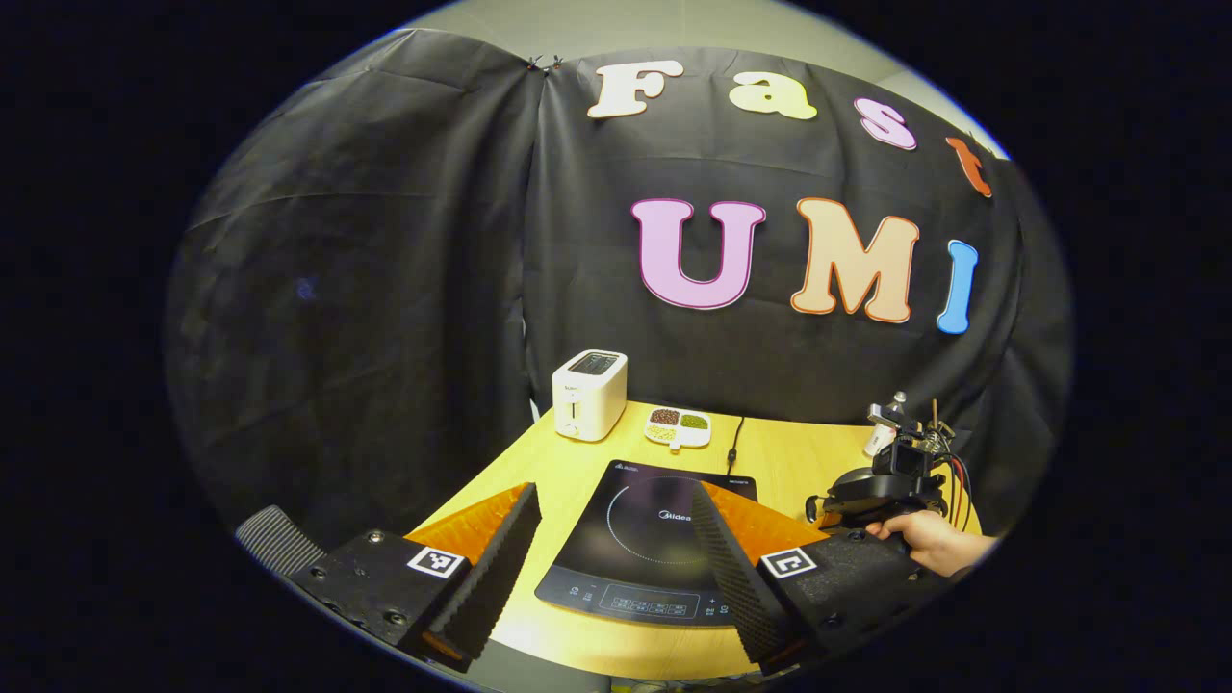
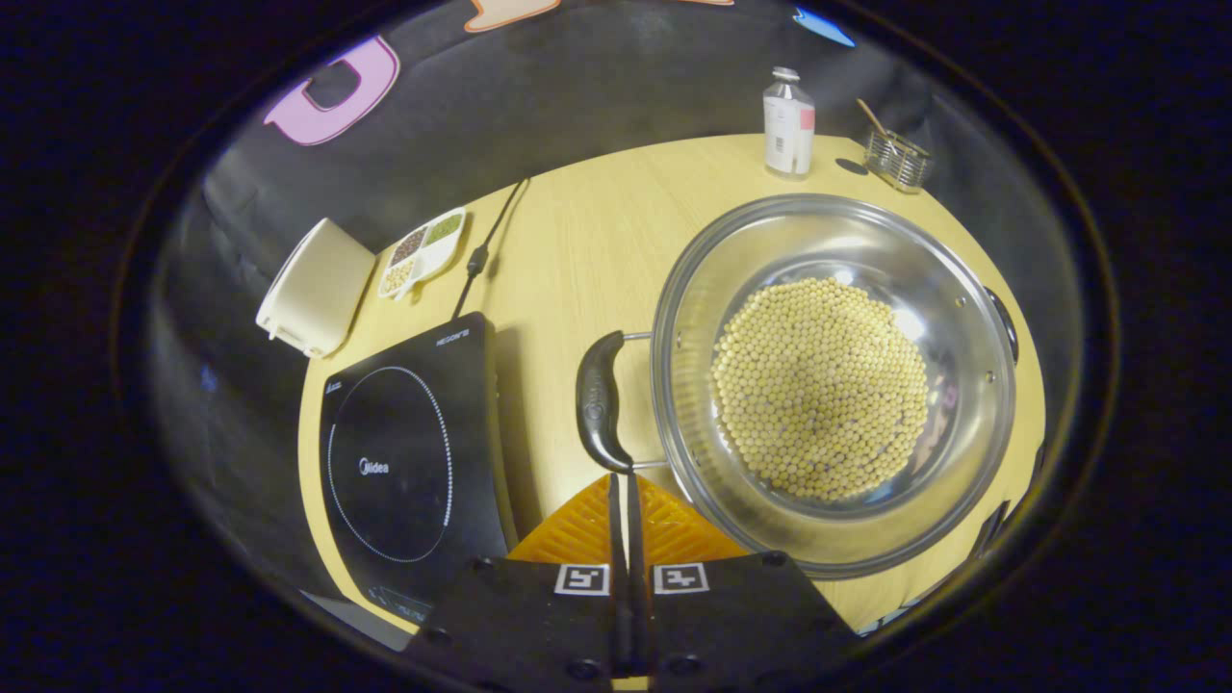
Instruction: First push the handle of the pot to place it horizontally, then grasp the pot with both hands and set it on the induction cooktop.
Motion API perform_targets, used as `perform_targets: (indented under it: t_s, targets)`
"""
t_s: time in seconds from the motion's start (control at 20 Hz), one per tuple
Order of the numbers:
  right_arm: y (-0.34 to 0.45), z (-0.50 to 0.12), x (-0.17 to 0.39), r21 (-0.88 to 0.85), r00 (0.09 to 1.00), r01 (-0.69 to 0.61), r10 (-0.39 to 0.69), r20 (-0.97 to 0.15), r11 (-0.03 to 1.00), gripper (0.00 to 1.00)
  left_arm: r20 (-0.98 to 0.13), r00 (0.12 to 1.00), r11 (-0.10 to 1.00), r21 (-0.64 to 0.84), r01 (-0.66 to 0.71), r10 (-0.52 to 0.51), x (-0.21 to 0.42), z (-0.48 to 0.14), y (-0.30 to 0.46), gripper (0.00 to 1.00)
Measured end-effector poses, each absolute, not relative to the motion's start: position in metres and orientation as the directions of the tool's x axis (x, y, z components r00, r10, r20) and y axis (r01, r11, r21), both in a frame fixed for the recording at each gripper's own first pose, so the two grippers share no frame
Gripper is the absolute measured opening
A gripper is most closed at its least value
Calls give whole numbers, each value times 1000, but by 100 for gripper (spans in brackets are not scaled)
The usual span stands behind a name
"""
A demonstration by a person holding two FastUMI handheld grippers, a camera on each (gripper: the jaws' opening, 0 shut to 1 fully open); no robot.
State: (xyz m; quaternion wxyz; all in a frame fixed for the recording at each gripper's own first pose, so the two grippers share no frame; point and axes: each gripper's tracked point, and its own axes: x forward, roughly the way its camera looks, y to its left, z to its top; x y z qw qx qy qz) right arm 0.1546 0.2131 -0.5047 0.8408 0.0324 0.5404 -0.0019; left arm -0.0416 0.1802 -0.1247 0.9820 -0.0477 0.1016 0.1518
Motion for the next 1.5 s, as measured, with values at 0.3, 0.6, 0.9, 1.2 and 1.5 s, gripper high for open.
perform_targets:
  t_s: [0.3, 0.6, 0.9, 1.2, 1.5]
  targets:
    - [205, -465, 115, 123, 436, -74, 143, -888, 990, 7, -229, 954, 975, -63, -213, 193, -16, -129, 158, 93]
    - [135, -422, 95, 163, 457, -36, 161, -875, 986, 24, -299, 953, 988, -131, -84, 41, 12, -147, 108, 96]
    - [40, -390, 105, 172, 476, 88, 110, -872, 981, 100, -394, 917, 987, -163, 0, -65, 46, -176, 56, 97]
    - [-45, -388, 147, 159, 422, 120, 95, -902, 980, 94, -508, 844, 955, -295, 17, -172, 92, -215, -6, 97]
    - [-91, -402, 205, 173, 370, 90, 128, -920, 981, 100, -628, 749, 954, -299, 18, -211, 139, -261, -39, 97]
